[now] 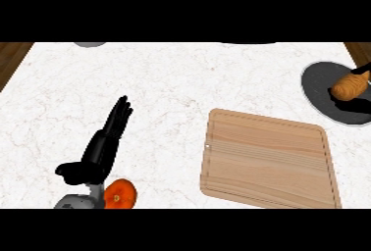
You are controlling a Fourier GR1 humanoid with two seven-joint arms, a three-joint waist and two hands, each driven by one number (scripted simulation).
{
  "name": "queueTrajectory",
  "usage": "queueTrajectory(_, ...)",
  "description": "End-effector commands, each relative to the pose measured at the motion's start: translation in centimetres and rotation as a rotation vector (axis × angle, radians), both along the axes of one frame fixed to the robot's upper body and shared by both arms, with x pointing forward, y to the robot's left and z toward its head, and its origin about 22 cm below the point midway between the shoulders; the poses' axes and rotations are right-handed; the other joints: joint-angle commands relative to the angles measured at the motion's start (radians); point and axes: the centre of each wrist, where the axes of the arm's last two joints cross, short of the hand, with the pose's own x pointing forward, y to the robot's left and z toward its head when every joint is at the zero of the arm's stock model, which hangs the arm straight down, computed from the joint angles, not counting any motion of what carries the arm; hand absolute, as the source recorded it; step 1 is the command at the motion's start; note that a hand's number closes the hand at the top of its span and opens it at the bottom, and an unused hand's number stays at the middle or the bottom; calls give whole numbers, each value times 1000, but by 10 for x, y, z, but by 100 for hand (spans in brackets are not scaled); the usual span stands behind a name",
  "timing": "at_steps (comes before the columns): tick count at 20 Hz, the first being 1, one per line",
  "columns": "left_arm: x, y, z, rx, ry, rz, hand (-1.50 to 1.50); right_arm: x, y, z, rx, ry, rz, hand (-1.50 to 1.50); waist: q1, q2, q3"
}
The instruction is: Pick the croissant from the cutting board and place it in the pan
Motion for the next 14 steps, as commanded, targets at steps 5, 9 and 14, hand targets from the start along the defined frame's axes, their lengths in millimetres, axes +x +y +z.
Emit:
queueTrajectory(5,3,-10,-2,2,-7,-26,0,16,-37,2,52,-64,-63,150,26,12,2)
queueTrajectory(9,5,-12,15,3,-9,-34,0,25,-43,18,57,-56,-61,150,39,15,3)
queueTrajectory(14,7,-25,10,4,-35,-73,0,20,-44,3,-72,428,-19,-150,81,35,1)
